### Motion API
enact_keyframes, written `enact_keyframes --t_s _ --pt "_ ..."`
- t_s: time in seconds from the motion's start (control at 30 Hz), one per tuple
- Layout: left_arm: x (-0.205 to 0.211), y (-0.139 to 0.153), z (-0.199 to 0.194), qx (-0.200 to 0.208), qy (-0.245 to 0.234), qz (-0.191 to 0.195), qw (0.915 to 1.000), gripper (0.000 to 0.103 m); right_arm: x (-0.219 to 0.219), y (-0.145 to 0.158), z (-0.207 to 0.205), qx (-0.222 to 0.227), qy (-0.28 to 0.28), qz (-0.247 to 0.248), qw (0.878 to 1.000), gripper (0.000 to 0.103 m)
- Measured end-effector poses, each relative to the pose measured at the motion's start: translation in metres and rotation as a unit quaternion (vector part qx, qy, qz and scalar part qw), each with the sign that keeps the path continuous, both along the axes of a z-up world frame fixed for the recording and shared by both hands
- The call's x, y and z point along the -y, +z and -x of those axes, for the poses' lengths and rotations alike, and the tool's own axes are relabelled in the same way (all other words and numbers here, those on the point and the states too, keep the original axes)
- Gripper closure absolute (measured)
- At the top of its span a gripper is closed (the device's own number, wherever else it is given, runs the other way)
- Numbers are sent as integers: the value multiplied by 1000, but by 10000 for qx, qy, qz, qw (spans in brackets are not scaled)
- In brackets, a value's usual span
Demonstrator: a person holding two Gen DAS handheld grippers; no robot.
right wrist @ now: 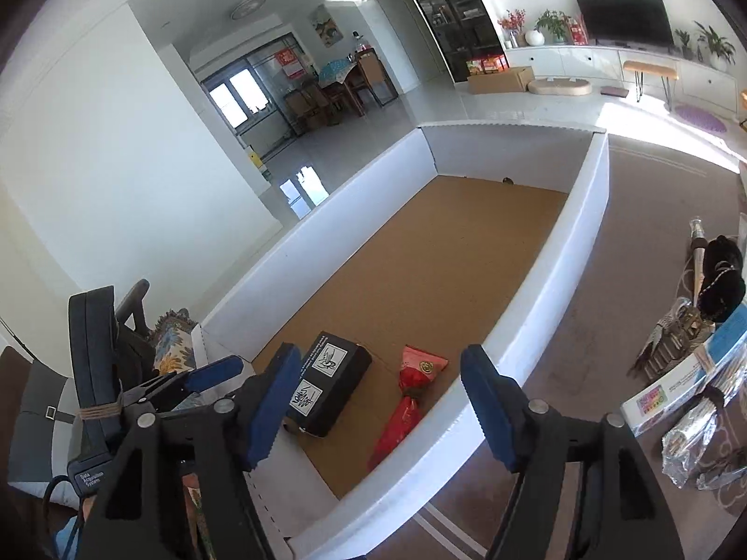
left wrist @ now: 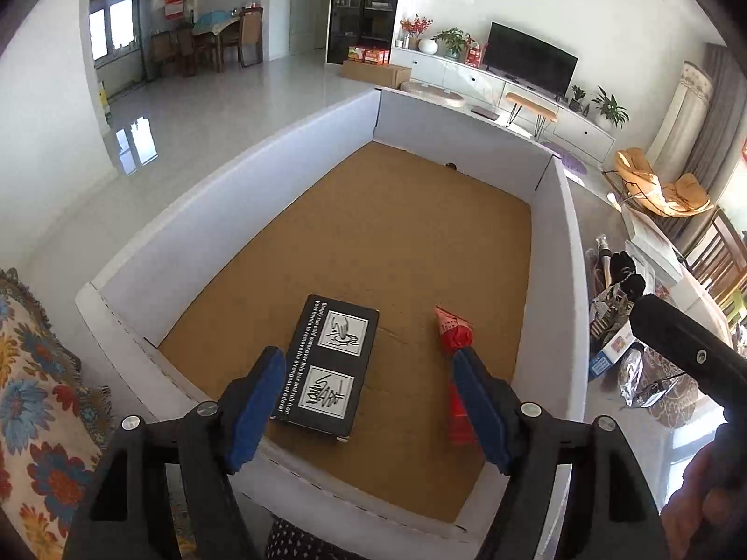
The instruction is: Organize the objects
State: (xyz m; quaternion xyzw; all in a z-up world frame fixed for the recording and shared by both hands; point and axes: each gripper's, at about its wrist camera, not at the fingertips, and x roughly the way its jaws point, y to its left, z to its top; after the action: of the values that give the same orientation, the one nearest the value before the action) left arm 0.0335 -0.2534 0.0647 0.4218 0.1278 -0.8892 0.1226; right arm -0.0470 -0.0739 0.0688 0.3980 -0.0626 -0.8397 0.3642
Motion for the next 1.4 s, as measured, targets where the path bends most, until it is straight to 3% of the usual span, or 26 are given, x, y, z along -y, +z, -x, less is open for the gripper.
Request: enact_keyframes --t_s 0.1,0.2,0.27,0.4,0.53,0.7,0.83,1.07,1.27,1.4 --pt "-48 12 -7 -310 -635 -304 9970 29 -57 3 -21 -520 -448 -285 9972 14" --pt "-117 12 -11 -506 -1555 -597 9847 9 -123 -12 -37 -717 -1120 -733 9884 13" --pt "-163 2 -12 -556 -2080 -669 9743 5 -177 -28 -47 -686 -1689 -1074 9774 13" --pt "-236 -34 7 -269 -2564 -322 9657 5 -269 -61 -58 -331 -2635 -1813 9469 13" --pt "-272 -60 25 -196 -2614 98 9650 5 -321 -85 -58 -120 -2883 -2278 9300 13" --pt "-280 -81 29 -121 -2607 382 9646 5 -330 -97 -49 8 -2873 -2254 9309 13" --pt "-274 -89 34 48 -2507 205 9678 5 -323 -109 -44 148 -2857 -2087 9352 13" --pt "-269 -106 46 393 -2175 180 9751 5 -313 -115 -43 187 -2746 -2248 9347 13" --pt "-279 -110 46 501 -2224 566 9720 5 -313 -116 -40 247 -2815 -2278 9318 7" --pt "-279 -110 45 520 -2248 574 9713 2 -314 -117 -38 325 -2893 -2294 9288 2"
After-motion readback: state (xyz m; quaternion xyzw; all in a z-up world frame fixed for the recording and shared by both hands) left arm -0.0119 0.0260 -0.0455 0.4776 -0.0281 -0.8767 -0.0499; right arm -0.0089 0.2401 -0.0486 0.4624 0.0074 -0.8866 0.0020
